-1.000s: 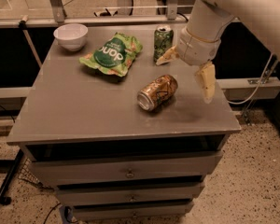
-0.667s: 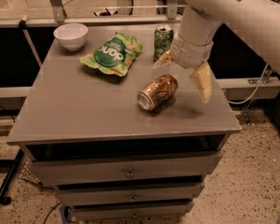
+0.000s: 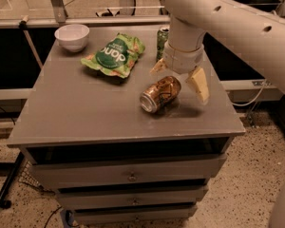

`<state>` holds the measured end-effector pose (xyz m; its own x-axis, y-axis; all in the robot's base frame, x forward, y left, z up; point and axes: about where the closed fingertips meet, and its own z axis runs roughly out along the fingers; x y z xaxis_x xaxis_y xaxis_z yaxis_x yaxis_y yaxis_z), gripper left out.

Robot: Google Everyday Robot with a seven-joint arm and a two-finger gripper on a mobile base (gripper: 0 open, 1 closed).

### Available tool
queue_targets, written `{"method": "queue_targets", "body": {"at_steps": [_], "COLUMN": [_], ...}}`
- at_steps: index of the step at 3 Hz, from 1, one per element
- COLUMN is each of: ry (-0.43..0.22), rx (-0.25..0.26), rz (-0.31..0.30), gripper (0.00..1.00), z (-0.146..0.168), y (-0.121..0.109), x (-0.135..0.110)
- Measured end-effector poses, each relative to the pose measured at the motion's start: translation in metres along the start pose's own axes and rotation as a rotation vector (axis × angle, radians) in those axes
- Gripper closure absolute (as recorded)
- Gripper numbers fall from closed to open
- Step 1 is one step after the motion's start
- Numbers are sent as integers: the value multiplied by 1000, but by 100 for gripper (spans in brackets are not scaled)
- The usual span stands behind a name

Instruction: Place orange can upright

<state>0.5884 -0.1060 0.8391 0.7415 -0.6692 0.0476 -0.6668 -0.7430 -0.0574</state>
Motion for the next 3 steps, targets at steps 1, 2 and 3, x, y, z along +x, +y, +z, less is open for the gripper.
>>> {"method": "queue_targets", "body": {"at_steps": [1,2,3], "ry": [-5,-23,-39], "rx": [-7,-4,-4], "rz": [-12,-11,-5], "gripper": [15,38,61], "z": [3,3,4], "y": [-3,-4,-5], "x": [-1,-1,-1]}}
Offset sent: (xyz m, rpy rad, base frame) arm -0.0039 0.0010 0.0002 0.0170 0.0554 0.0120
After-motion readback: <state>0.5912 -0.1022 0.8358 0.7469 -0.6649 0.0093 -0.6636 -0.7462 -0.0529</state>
